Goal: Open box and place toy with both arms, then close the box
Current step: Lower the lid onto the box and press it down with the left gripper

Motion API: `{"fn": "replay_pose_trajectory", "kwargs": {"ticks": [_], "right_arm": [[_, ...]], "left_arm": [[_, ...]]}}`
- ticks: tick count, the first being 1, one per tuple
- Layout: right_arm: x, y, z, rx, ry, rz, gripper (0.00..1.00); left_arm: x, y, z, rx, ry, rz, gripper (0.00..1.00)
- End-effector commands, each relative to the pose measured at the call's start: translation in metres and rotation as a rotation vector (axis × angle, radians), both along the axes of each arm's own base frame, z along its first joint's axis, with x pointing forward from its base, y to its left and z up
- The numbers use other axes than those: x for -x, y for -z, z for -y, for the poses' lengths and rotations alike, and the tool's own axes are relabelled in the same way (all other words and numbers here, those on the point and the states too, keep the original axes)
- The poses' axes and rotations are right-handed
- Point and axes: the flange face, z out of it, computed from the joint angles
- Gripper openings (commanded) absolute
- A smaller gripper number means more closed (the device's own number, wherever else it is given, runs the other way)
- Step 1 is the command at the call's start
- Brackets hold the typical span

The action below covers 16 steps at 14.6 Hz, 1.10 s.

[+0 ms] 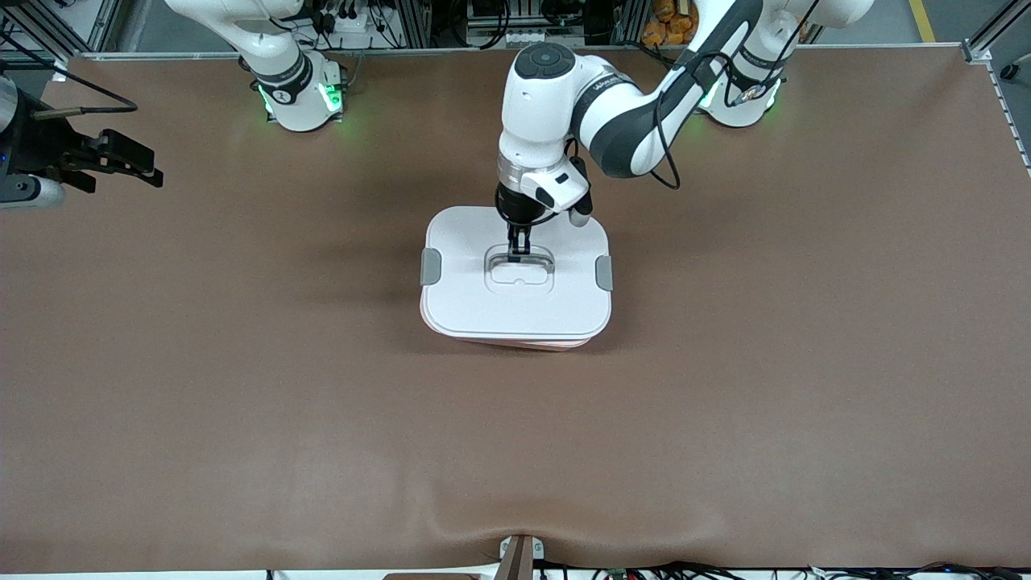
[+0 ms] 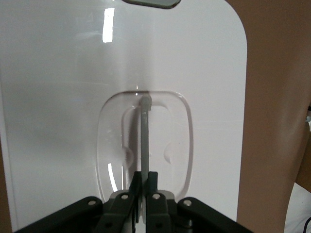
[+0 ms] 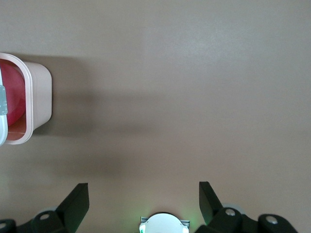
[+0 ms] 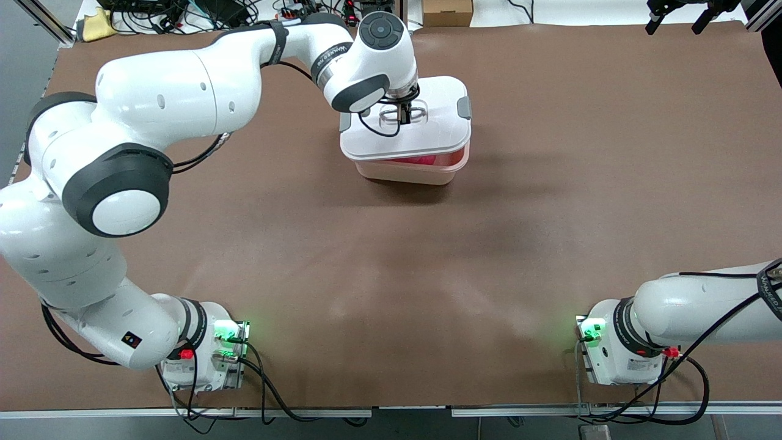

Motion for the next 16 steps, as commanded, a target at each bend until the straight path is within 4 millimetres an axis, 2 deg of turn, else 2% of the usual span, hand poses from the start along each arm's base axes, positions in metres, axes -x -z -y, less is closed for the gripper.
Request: {"fn": "replay_pose_trajectory", "kwargs": {"ticks": [1,4,9,16], "right_arm": [[0.0002,0.0004,0.0034,-0.012,0.011,0.005,1.00],[-0.0003,0.0005,0.0034,-0.013,0.009,0.005,1.00],[-0.0019,0.0028,0.0035,-0.013,0.008,0.002,1.00],[-0.0021,0.0044,0.0067,-0.013,0.012,-0.003,1.00]], "left_arm": [[0.0051,0.0039,0.0027,-0.008,0.029,0.020,0.00],[0.0058,0.0111,0.0045,-0.032,0.087,0.021,0.00],[0.0064,0.0098,0.0078,-0.056,0.185,0.037,0.00],[0.0066,0.0104,0.0076,-0.025,0.098,0.015,0.00]]}}
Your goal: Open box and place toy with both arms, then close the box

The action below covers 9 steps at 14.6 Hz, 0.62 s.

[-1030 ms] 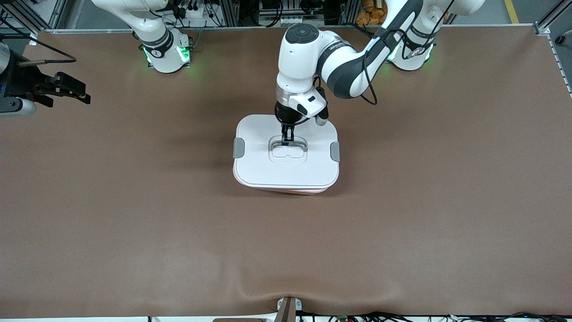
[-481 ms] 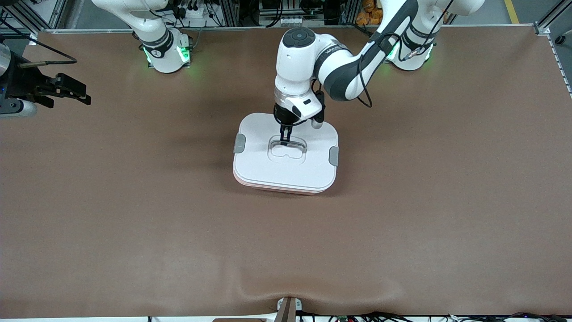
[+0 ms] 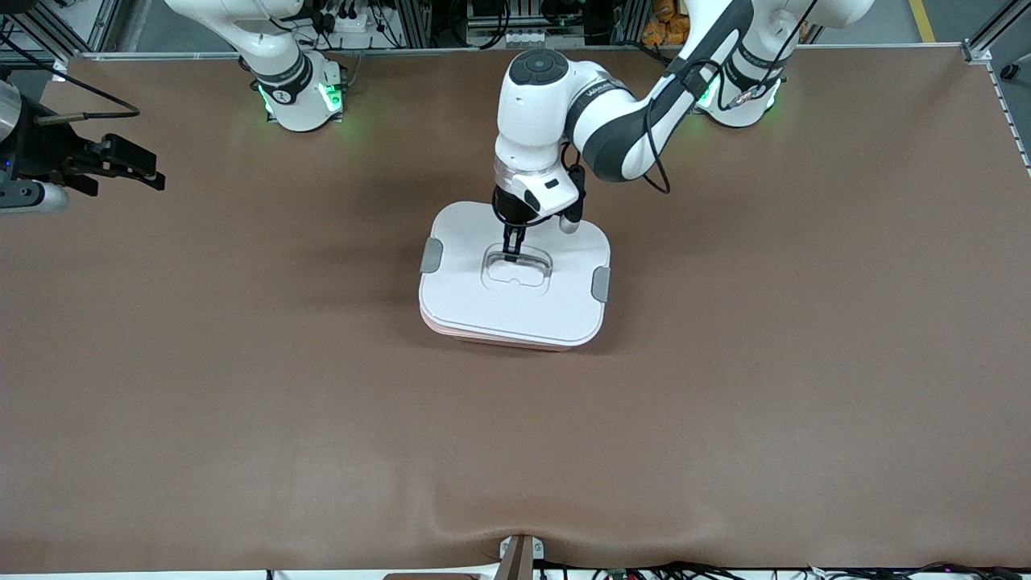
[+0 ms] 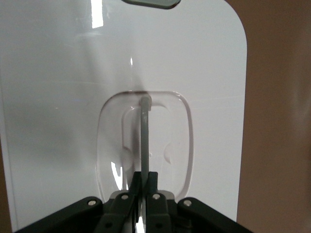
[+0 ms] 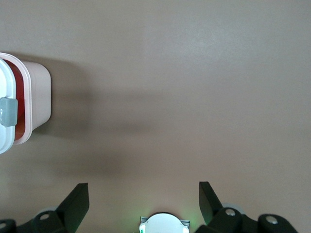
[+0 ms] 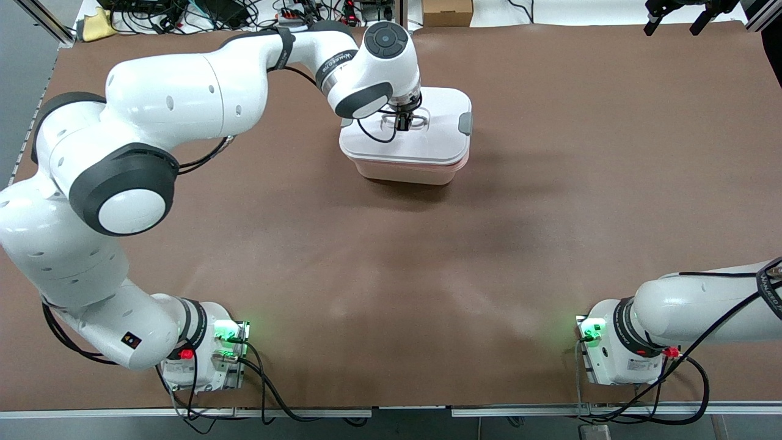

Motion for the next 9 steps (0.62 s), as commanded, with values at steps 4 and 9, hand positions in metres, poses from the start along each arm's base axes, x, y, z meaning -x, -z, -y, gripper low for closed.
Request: {"fn": "replay_pose_trajectory", "kwargs": {"ticks": [4,9], "right_arm": [[0.0009,0.0011,0.0080,-0.013,0.013,-0.001,1.00],[0.0007,0.0010,0.0072,-0.013,0.012,0.001,1.00]], "left_arm": [[0.0011,-0.0021,0.0020,0.017,-0.035,0.003,0.00],[-0.0013,0.0020,0.0023,0.011,-0.032,0.005,0.00]]}}
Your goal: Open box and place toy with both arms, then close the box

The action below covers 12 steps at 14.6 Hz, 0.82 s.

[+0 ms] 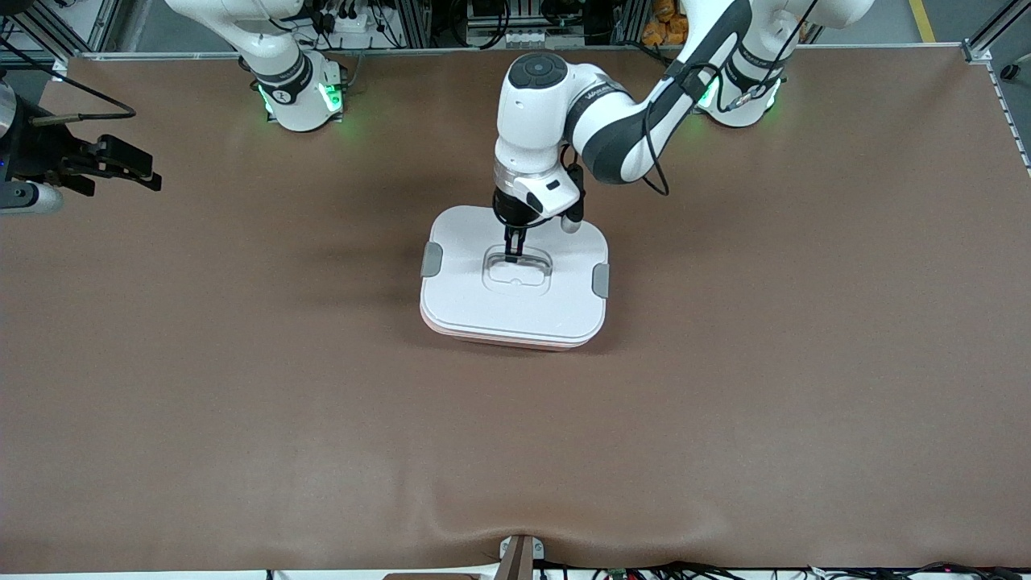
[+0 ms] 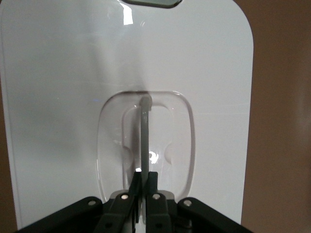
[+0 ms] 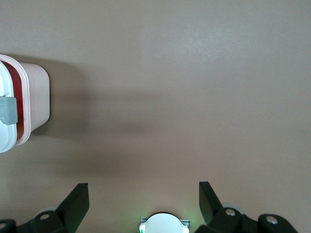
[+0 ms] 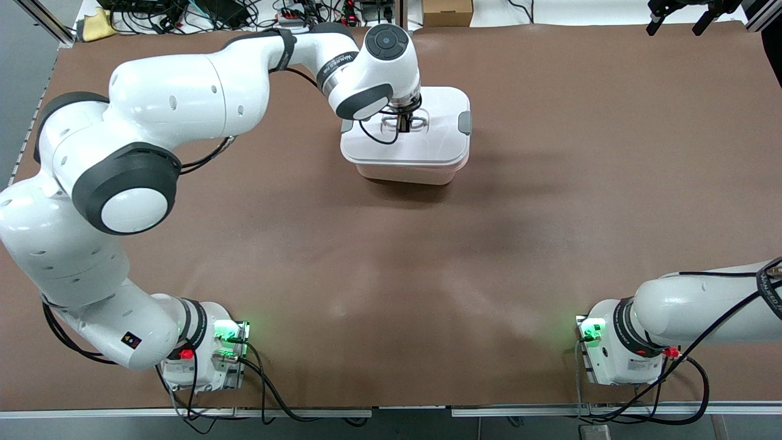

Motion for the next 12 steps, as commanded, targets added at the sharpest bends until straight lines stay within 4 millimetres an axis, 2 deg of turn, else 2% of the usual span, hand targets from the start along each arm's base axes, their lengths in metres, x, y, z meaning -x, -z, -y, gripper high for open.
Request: {"fn": "replay_pose_trajectory", "kwargs": {"ticks": [1,5,12], "right_arm": [[0.001,0.001,0.002,-0.015,0.002,0.002,1.00],[0.001,0.001,0.002,-0.015,0.002,0.000,1.00],[0.001,0.001,0.002,-0.015,0.002,0.000,1.00]], "left_arm": [[-0.002,-0.006,0.002,0.011,-0.006,0.020,0.00],[-0.006,-0.015,0.005,0.034,-0.015,0.023,0.00],[-0.006,0.002,0.008,0.032,-0.062,-0.002,0.00]]}}
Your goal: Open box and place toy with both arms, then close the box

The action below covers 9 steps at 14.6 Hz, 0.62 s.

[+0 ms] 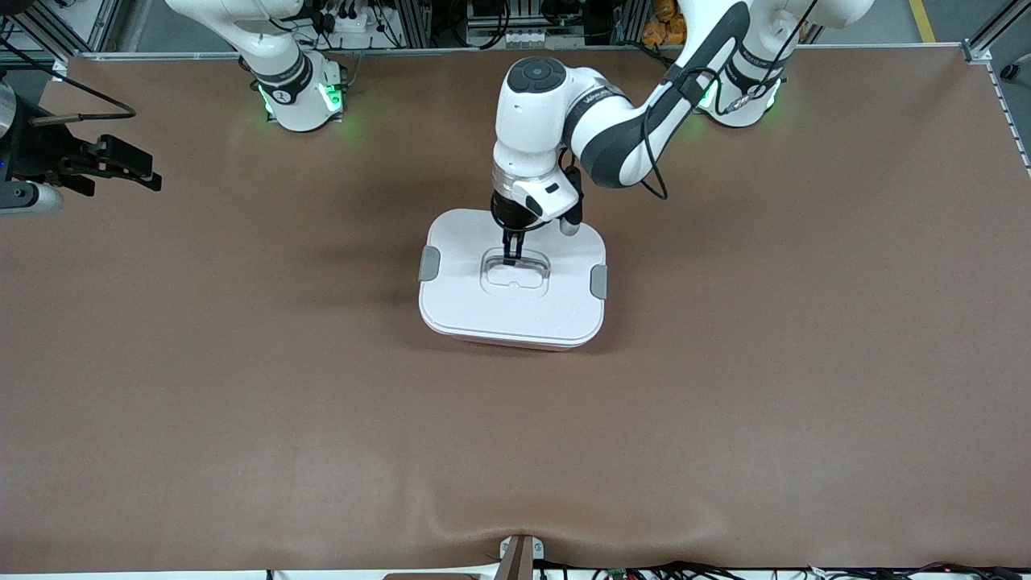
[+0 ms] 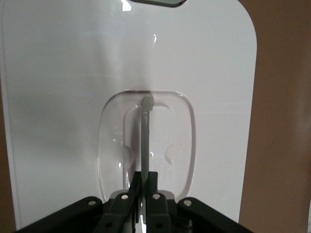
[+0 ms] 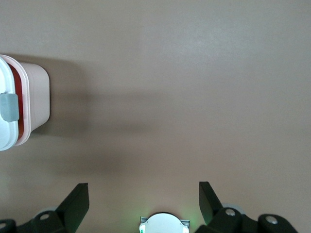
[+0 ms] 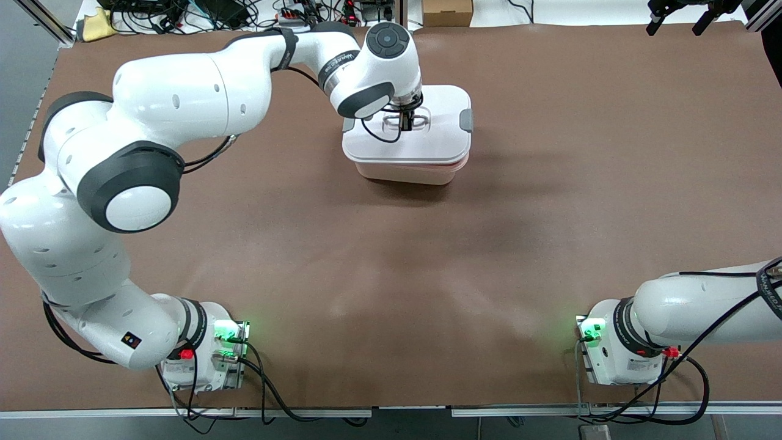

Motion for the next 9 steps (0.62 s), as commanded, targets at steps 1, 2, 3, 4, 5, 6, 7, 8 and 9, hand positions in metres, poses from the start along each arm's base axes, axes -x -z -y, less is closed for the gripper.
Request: {"fn": "replay_pose_trajectory", "kwargs": {"ticks": [1,2,3,4,5,6,7,8,9], "right_arm": [[0.0010,0.0006,0.0021,-0.015,0.002,0.002,1.00],[0.0010,0.0006,0.0021,-0.015,0.002,0.002,1.00],[0.0010,0.0006,0.0013,-0.015,0.001,0.002,1.00],[0.0011,0.0013,0.0021,-0.015,0.002,0.000,1.00],[0.0011,0.0013,0.0021,-0.015,0.003,0.000,1.00],[0.0010,0.0006,0.0021,-0.015,0.002,0.002,1.00],[-0.0003,0.0030,0.0022,-0.015,0.003,-0.003,1.00],[-0.0009,0.0037,0.0022,-0.015,0.003,-0.003,1.00],[-0.0014,0.0038,0.0014,-0.015,0.001,-0.003,1.00]], "left_arm": [[-0.0013,0.0007,0.0051,0.014,-0.023,0.004,0.00],[-0.0020,0.0003,0.0055,0.016,-0.023,0.004,0.00],[-0.0020,0.0003,0.0055,0.016,-0.024,0.005,0.00],[-0.0023,-0.0004,0.0057,0.018,-0.025,0.005,0.00],[-0.0026,-0.0011,0.0059,0.019,-0.027,0.007,0.00],[-0.0026,-0.0001,0.0060,0.019,-0.030,0.005,0.00],[-0.0026,0.0009,0.0060,0.018,-0.030,0.004,0.00],[-0.0030,0.0032,0.0063,0.016,-0.030,0.001,0.00],[-0.0023,0.0042,0.0069,0.016,-0.034,0.001,0.00]]}}
